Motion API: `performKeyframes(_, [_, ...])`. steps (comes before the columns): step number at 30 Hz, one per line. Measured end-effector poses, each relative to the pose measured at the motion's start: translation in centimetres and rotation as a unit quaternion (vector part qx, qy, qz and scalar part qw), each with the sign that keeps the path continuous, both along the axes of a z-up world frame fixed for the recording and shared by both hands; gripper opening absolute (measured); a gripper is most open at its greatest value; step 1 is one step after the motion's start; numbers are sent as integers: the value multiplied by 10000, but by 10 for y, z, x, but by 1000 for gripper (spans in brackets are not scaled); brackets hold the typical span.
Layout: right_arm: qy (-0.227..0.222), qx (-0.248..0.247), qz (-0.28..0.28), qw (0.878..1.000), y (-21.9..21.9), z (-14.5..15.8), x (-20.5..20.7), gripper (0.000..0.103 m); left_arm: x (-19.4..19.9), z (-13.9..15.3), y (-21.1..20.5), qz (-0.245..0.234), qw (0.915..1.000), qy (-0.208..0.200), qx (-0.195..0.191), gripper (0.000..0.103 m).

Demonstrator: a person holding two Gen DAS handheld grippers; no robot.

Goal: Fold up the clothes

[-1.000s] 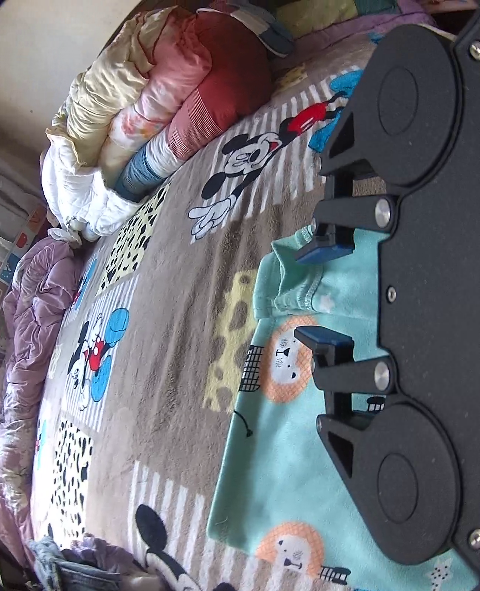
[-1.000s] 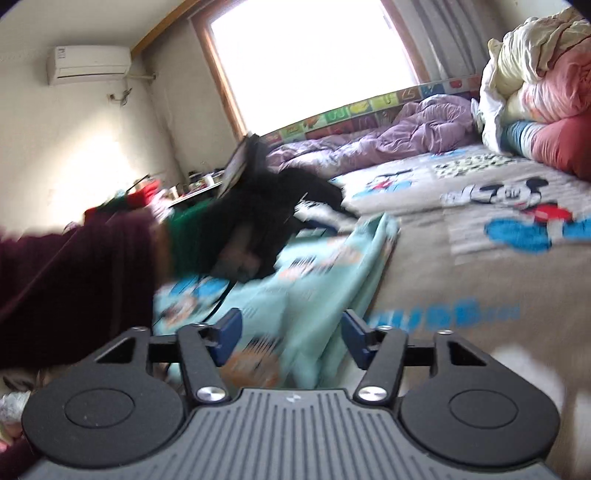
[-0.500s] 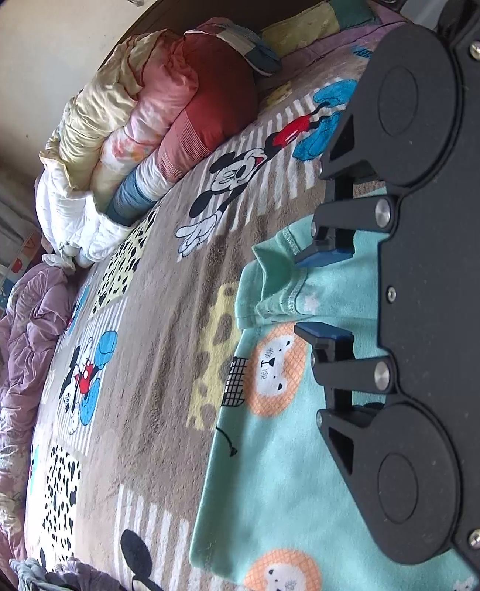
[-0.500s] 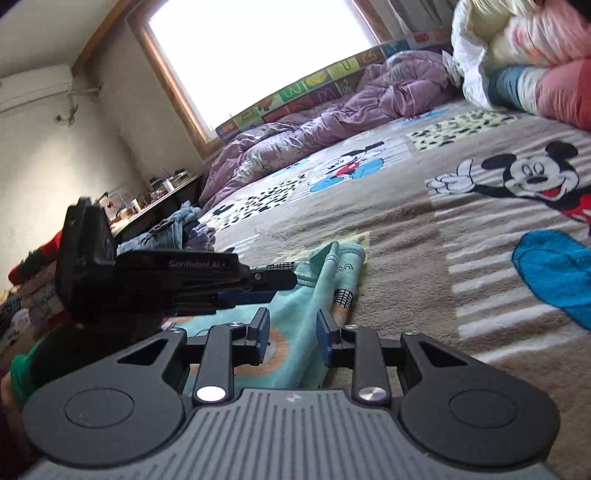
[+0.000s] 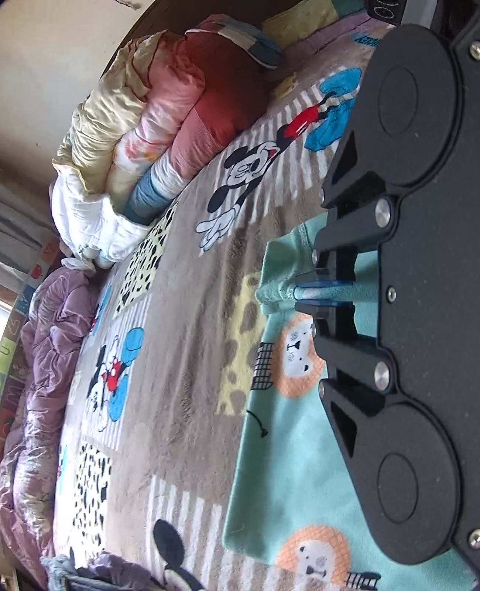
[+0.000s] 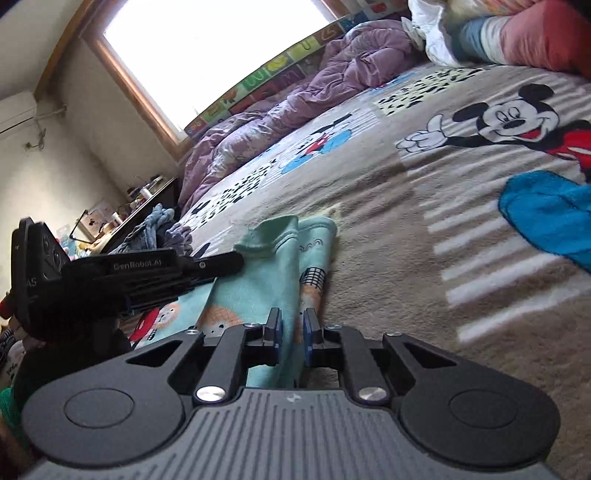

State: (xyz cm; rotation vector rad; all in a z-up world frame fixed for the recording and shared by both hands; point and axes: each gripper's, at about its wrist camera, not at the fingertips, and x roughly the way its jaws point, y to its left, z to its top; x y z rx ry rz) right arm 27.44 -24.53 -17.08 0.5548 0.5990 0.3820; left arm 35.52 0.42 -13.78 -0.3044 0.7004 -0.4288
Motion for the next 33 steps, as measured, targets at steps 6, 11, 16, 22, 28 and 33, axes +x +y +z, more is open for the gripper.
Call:
performKeyframes(6, [-57, -393, 5, 9992, 7, 6, -7, 19, -3, 3, -2, 59, 9995, -61, 306, 8])
performKeyframes(11, [-431, -607, 122, 9971, -2, 26, -23, 19, -10, 22, -18, -185, 9978, -419, 475, 8])
performKeyframes(16, [-789, -744, 620, 9922, -3, 39, -46, 19, 10, 10, -53, -576, 9919, -354, 1078, 8])
performKeyframes(22, [-932, -937, 1753, 9756, 15, 36, -75, 19, 18, -8, -73, -771, 9800, -241, 1818, 9])
performKeyframes(28, [-838, -1005, 2621, 9561, 31, 30, -118, 19, 19, -9, -75, -715, 9786, -198, 1919, 13])
performKeyframes(33, [-689, -1112, 2456, 9605, 39, 15, -138, 19, 24, -12, -76, -596, 9796, -174, 1909, 15])
